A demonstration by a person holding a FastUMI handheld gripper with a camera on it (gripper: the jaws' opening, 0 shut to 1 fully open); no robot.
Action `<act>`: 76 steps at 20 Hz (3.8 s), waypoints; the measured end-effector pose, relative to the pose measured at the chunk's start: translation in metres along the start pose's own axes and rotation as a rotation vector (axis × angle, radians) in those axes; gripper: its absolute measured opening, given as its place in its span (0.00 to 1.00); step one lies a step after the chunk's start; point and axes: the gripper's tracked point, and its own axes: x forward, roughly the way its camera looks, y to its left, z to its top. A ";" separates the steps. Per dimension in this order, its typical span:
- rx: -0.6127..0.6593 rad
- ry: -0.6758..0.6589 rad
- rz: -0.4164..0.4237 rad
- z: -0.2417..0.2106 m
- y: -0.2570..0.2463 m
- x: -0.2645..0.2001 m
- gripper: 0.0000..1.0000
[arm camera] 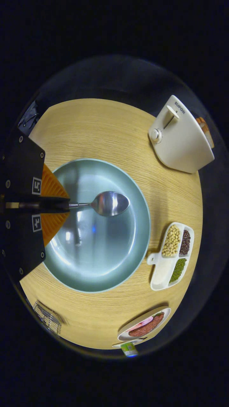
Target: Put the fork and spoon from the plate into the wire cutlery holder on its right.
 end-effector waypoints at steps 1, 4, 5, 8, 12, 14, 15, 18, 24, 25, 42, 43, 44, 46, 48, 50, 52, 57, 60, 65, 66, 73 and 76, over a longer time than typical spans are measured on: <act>-0.003 -0.030 0.005 0.004 -0.004 -0.008 0.07; 0.023 -0.084 0.022 0.010 -0.018 -0.029 0.06; 0.033 -0.105 0.031 0.013 -0.022 -0.038 0.06; 0.041 -0.167 0.031 0.010 -0.041 -0.074 0.06; 0.078 -0.234 0.002 -0.002 -0.083 -0.124 0.06; 0.091 -0.270 -0.023 -0.009 -0.106 -0.146 0.06; 0.102 -0.281 -0.031 -0.013 -0.117 -0.156 0.06; 0.145 -0.299 -0.067 -0.025 -0.152 -0.181 0.06; 0.230 -0.234 -0.119 -0.085 -0.219 -0.200 0.06; 0.239 -0.220 -0.122 -0.095 -0.227 -0.201 0.06; 0.185 0.041 -0.143 -0.179 -0.301 -0.189 0.06; 0.186 0.050 -0.142 -0.180 -0.303 -0.187 0.08; 0.182 0.057 -0.147 -0.179 -0.305 -0.185 0.08; 0.175 0.057 -0.155 -0.174 -0.309 -0.187 0.11; 0.182 0.040 -0.135 -0.169 -0.308 -0.185 0.14; 0.187 0.011 -0.123 -0.159 -0.310 -0.189 0.16; 0.201 -0.041 -0.107 -0.145 -0.311 -0.195 0.18; 0.188 -0.387 -0.068 -0.069 -0.312 -0.241 0.37; 0.139 -0.672 -0.105 -0.021 -0.316 -0.296 0.53; 0.153 -0.983 -0.150 0.017 -0.323 -0.380 0.75; 0.149 -1.032 -0.165 0.024 -0.326 -0.395 0.76; 0.072 -1.343 -0.291 0.043 -0.318 -0.483 0.85; 0.054 -1.411 -0.287 0.048 -0.303 -0.501 0.84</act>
